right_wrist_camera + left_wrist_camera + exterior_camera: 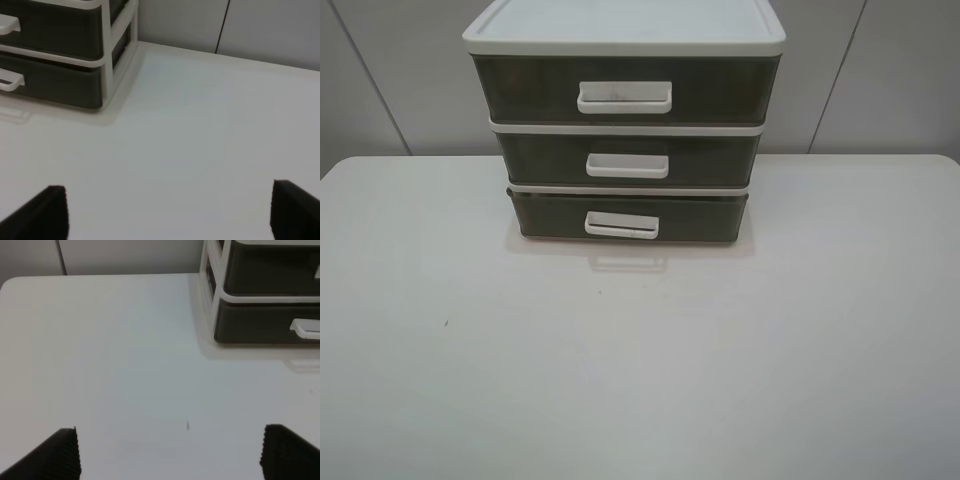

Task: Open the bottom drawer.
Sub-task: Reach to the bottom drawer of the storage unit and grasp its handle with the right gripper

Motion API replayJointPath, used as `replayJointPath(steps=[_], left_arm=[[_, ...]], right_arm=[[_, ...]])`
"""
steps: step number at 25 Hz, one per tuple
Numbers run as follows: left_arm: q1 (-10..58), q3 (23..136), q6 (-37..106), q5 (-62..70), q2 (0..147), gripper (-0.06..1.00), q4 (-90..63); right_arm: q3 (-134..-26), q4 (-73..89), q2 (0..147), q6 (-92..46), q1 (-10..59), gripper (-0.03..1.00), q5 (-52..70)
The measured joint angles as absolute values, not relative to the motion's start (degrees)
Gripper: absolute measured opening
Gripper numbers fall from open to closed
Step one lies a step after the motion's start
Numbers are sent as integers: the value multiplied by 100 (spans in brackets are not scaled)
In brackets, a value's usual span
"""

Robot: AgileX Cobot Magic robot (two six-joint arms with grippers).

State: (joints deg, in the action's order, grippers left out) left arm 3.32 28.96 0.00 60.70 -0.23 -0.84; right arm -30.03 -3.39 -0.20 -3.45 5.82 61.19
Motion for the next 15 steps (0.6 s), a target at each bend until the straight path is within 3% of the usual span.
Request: replayJointPath(steps=[15], left_arm=[[332,2896,0,6070,-23,74,-84]], right_arm=[[-3003,-339,-20,-345,723,80,6119]])
